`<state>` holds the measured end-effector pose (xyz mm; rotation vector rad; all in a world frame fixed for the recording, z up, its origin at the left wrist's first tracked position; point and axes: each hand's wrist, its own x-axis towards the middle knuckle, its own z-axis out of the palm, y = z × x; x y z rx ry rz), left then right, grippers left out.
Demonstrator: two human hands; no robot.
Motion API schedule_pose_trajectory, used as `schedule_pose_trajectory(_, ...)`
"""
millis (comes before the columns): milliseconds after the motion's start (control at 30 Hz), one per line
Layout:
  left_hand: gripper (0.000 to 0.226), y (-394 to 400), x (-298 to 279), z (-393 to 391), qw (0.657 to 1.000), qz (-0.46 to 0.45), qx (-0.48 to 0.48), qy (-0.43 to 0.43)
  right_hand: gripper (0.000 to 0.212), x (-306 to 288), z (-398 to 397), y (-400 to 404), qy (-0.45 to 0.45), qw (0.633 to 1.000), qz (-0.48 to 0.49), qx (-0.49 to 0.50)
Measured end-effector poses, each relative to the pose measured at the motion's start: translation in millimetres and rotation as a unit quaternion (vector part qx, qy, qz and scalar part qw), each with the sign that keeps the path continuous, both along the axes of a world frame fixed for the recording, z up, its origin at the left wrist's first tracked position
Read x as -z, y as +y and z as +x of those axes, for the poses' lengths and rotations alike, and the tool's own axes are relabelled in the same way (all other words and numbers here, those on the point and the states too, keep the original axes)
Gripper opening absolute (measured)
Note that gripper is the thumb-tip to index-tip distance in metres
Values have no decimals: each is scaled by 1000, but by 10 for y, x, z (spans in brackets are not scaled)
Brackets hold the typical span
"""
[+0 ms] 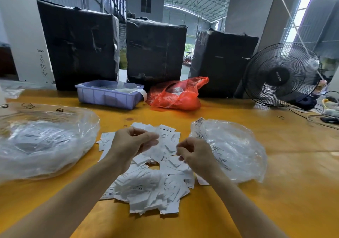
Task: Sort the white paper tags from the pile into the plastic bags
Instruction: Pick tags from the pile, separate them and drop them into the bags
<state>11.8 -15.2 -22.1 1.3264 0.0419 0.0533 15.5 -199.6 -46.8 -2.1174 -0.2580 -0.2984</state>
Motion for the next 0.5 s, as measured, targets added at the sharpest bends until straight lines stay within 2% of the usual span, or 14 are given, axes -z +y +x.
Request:
schedule_pose_trajectory(33,11,14,-1,2,1000,1,-2,-1,7,8,22,-57,-14,998,-59,18)
schedule_pose_trajectory(100,10,24,13,10,1000,25,-1,0,15,38,47,-138,26,990,-140,6)
schedule_pose_trajectory(200,7,20,61,30,997,72,0,2,43,88,61,-135,92,971,-220,-17)
schedule_pose_trajectory(300,6,14,92,40,995,98,4,2,61,150,115,-105,47,950,-309,-5)
schedule_pose_trajectory(400,7,-2,94,30,994,107,15,-2,54,223,125,-69,4,934,-357,-11)
schedule_pose_trajectory(500,7,-18,89,11,993,114,20,-8,41,255,109,-52,-36,936,-351,2)
